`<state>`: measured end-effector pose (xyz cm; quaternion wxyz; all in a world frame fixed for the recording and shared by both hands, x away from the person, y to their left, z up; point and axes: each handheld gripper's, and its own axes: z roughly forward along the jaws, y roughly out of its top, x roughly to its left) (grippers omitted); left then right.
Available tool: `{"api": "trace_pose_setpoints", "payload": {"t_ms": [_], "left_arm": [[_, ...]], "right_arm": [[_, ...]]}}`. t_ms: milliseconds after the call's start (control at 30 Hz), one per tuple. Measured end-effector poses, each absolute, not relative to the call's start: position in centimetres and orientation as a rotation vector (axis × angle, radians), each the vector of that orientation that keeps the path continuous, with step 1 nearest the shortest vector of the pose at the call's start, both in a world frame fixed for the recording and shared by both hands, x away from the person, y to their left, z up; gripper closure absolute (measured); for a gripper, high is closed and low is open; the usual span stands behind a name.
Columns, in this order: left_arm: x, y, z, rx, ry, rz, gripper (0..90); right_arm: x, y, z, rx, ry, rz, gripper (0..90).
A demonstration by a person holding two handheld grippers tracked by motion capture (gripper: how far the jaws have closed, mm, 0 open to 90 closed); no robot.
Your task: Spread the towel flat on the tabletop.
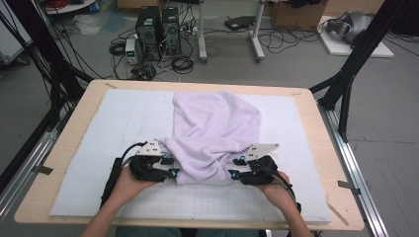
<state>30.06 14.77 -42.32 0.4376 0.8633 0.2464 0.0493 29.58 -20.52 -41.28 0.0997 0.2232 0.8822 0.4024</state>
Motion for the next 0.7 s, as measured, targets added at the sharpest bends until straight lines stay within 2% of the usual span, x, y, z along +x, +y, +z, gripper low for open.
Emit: {"api": "trace_pose_setpoints", "payload": {"t_ms": [200, 367, 467, 567, 700], "left_arm": [[30.0, 13.1, -43.6, 2.225, 0.588, 0.095, 52.1], [30.0, 12.2, -44.2, 2.244, 0.584, 0.148, 69.4], [29.8, 11.9, -44.2, 2.239, 0.573, 0.175, 76.4], [29.4, 11.8, -44.0, 2.249, 0.564, 0.209, 79.5], [29.2, 12.4, -43.4, 2.244, 0.56, 0.224, 80.6]], "right_arm": [[29.8, -18.8, -43.3, 0.647, 2.675, 1.127, 55.6], [30.1, -18.1, -44.2, 0.642, 2.69, 1.12, 66.5], [29.8, -18.0, -44.3, 0.608, 2.691, 1.14, 78.0], [29.4, -17.8, -44.3, 0.573, 2.685, 1.132, 83.2], [29.3, -18.0, -44.2, 0.572, 2.685, 1.158, 84.2]]}}
